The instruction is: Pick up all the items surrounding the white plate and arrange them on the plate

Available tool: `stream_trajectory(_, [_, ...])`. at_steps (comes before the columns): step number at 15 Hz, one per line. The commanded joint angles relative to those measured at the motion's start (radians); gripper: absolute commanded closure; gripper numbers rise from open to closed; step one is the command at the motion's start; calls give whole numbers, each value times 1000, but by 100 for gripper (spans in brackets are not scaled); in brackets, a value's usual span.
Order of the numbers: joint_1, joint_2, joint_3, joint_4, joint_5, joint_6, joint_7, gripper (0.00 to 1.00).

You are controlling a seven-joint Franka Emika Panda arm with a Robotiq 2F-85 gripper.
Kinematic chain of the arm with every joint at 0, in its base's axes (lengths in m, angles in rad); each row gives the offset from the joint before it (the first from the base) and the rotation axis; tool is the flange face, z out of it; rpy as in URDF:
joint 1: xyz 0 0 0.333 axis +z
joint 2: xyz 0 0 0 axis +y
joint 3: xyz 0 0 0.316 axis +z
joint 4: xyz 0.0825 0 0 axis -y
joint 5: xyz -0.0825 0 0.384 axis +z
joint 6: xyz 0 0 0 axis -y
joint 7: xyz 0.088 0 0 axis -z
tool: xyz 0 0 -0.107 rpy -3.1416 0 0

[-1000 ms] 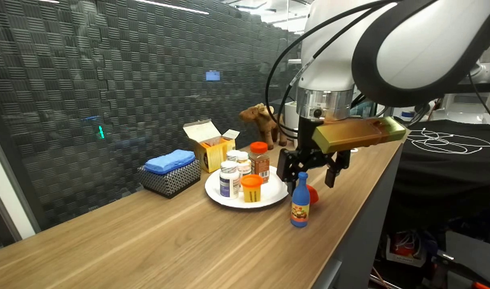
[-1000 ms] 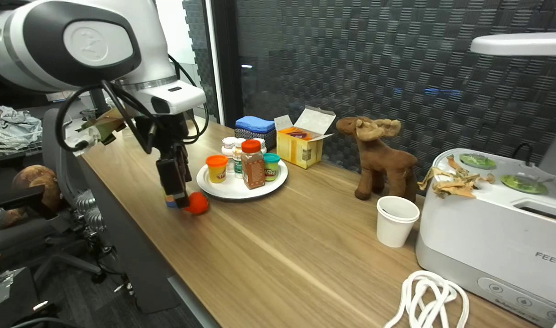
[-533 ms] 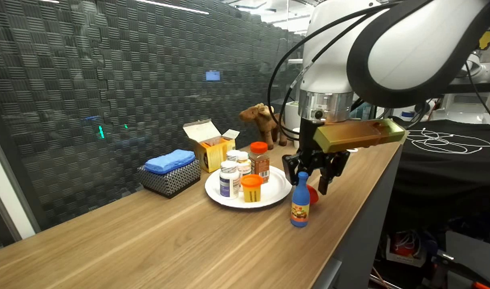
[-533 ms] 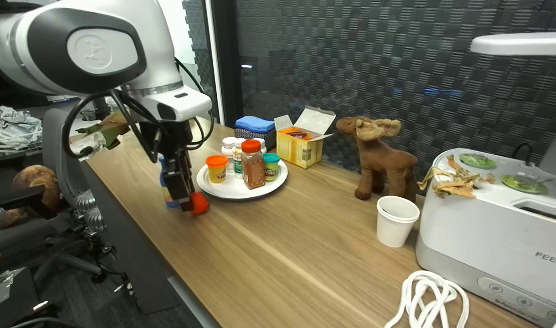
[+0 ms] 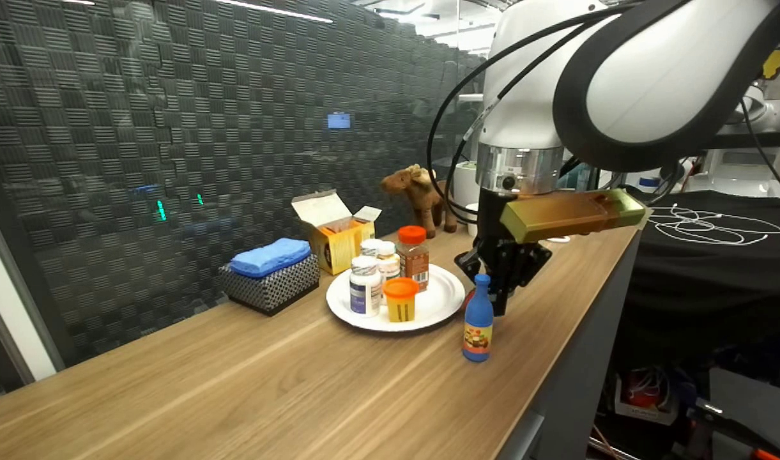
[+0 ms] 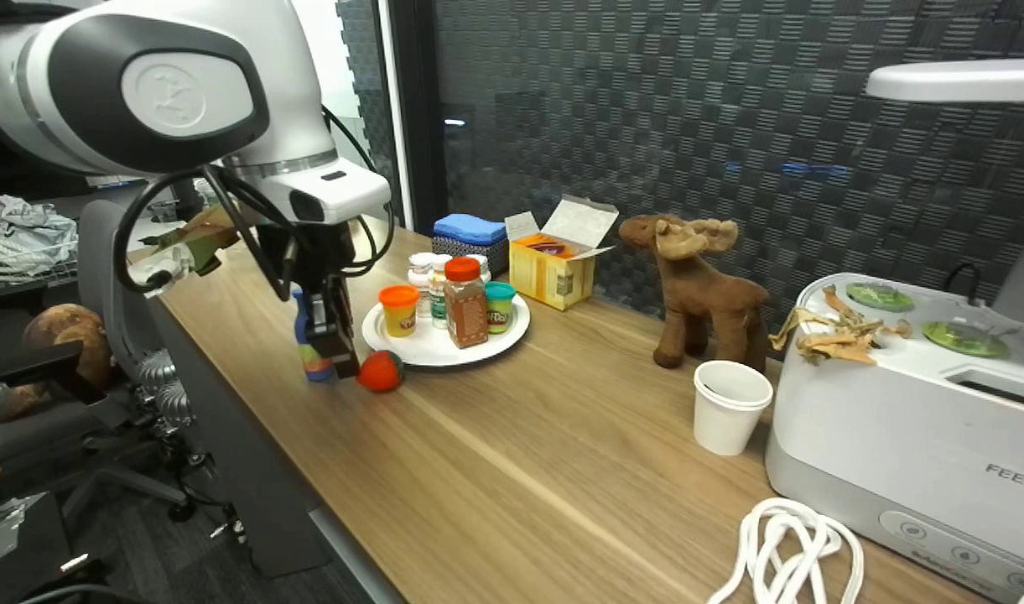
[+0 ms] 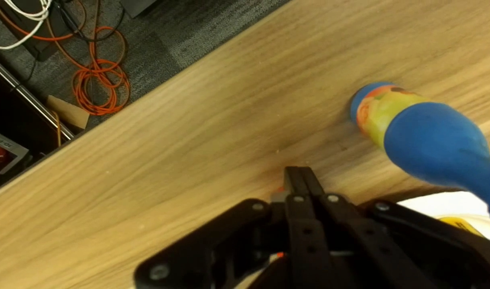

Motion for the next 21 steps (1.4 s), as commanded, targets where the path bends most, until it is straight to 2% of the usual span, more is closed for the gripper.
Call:
stream_trajectory(1, [-6,-9,2,-15,1,29,-24,100])
stream_trajectory(2, [-6,-9,2,-16,-2,28,-26,83])
stream_trajectory(3, [-5,-10,2,-16,-5,27,-30,73])
stream_trajectory(11, [1,-22,20,-11,-22,32,-57,12])
stream_trajectory(13, [-5,-14,18,-8,-39,46,-47,0])
stream_trajectory(21, [-36,25,-10,25,-81,71,-38,0])
